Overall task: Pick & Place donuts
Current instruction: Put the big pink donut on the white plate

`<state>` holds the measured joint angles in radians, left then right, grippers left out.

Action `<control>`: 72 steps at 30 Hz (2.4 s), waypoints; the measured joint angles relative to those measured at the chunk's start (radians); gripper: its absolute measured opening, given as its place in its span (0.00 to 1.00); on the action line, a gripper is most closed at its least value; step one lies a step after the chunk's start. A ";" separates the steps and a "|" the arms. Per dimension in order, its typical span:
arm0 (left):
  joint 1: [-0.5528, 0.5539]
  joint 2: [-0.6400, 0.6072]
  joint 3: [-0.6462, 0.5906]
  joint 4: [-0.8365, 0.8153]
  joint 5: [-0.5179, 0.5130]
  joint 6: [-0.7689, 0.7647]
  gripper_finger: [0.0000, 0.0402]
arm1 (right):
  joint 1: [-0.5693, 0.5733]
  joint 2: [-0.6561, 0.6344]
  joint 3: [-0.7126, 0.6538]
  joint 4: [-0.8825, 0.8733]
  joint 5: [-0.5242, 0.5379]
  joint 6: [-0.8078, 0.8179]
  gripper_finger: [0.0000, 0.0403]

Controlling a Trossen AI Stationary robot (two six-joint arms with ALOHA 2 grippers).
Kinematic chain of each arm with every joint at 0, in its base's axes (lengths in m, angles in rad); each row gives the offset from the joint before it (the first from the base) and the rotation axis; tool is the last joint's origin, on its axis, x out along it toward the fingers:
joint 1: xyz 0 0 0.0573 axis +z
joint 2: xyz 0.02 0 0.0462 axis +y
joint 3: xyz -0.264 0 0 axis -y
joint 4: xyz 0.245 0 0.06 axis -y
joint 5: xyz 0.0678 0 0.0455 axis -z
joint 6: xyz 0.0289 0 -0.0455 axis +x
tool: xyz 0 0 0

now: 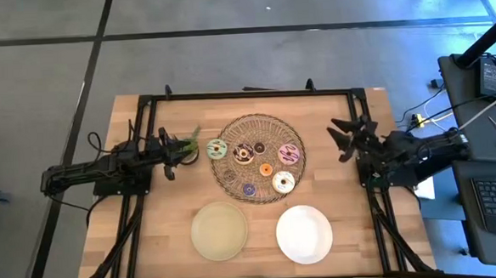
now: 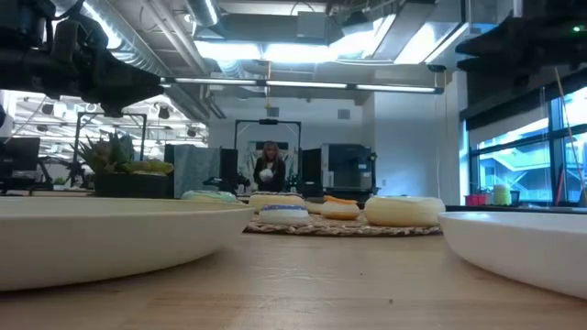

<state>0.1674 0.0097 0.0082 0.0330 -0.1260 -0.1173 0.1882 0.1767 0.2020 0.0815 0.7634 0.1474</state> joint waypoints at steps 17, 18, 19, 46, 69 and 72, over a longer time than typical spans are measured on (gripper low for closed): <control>0.000 0.000 0.000 0.001 -0.011 0.000 0.36 | -0.351 0.857 0.410 -0.372 -0.523 0.409 0.48; 0.000 0.000 0.000 0.001 -0.011 0.000 0.36 | -0.365 0.896 0.420 -0.373 -0.558 0.424 0.48; 0.000 0.000 0.000 0.001 -0.011 0.000 0.36 | -0.377 0.931 0.430 -0.379 -0.580 0.433 0.48; 0.000 0.000 0.000 0.001 -0.011 0.105 0.36 | -0.442 1.315 0.463 -0.357 -0.672 0.393 0.46; 0.000 0.000 0.000 0.001 -0.011 0.105 0.36 | -0.441 1.226 0.575 -0.493 -0.668 0.289 0.08; 0.000 0.000 0.000 0.001 -0.011 0.105 0.36 | -0.415 1.163 0.640 -0.583 -0.667 0.289 0.08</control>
<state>0.1675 0.0097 0.0082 0.0338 -0.1375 -0.0124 -0.2268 1.3393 0.8419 -0.5013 0.0961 0.4360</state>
